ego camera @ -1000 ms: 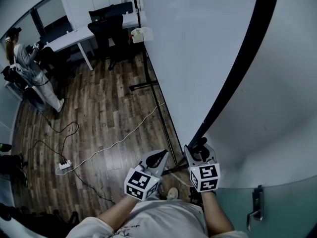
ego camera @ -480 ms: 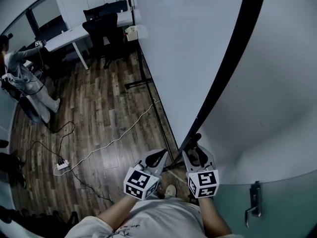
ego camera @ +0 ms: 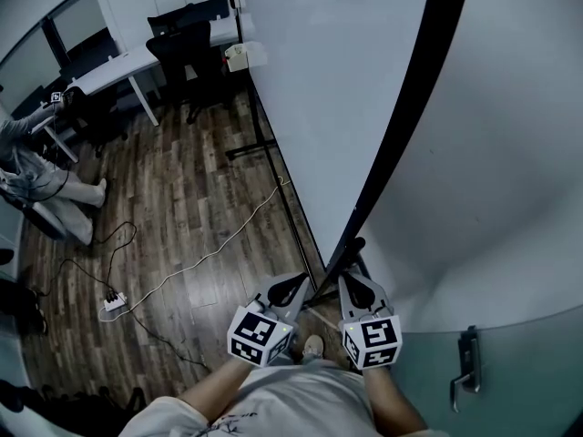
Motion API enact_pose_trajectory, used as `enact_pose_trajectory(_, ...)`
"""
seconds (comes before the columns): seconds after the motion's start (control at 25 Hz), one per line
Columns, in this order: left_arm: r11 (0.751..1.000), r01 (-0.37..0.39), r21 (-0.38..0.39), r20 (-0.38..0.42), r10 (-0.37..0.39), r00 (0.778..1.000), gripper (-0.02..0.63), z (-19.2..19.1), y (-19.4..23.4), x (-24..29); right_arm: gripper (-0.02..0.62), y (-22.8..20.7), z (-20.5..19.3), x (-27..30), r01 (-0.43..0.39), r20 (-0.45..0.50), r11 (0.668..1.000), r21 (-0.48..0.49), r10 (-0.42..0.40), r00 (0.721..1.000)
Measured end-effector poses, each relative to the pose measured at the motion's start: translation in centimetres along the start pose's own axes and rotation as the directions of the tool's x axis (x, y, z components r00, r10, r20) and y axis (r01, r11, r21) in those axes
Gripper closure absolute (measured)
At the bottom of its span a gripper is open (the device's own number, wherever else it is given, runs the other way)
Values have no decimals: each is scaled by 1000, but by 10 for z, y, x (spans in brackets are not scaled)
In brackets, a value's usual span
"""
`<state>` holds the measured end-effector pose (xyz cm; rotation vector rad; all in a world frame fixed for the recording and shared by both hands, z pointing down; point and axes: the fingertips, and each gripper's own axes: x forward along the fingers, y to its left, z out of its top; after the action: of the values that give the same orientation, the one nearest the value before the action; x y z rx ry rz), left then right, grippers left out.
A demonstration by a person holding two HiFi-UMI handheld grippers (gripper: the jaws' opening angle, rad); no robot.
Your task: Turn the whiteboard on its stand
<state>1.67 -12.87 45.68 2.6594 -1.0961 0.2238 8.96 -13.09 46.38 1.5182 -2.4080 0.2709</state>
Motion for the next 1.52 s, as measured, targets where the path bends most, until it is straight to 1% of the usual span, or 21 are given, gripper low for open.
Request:
enact_pose_trajectory(0.32,1000,-7,4,-6,7,1000,595,7,5,-10,588,14,14,2,-49,-1,999,12,49,999)
enact_pose_trajectory(0.52,1000,-22,1,-1,22,1000,595,8,10,-17,589,16,18,3,-61,2,998,13,61,998)
enact_pose_trajectory(0.84,999,-38,-3,-1,38,999,595,6,14,-19,589,21,13,6,-84,-9,996,8,84,996)
enact_pose_trajectory(1.16,999,-48,-11,1,48,999,595,6,18,-18,589,17,12,7,-87,-10,996,18,87,996)
enact_pose_trajectory(1.52,999,-35,-21,9,35,999,595,7,14,-16,589,15,15,2,-94,4,995,19,94,996)
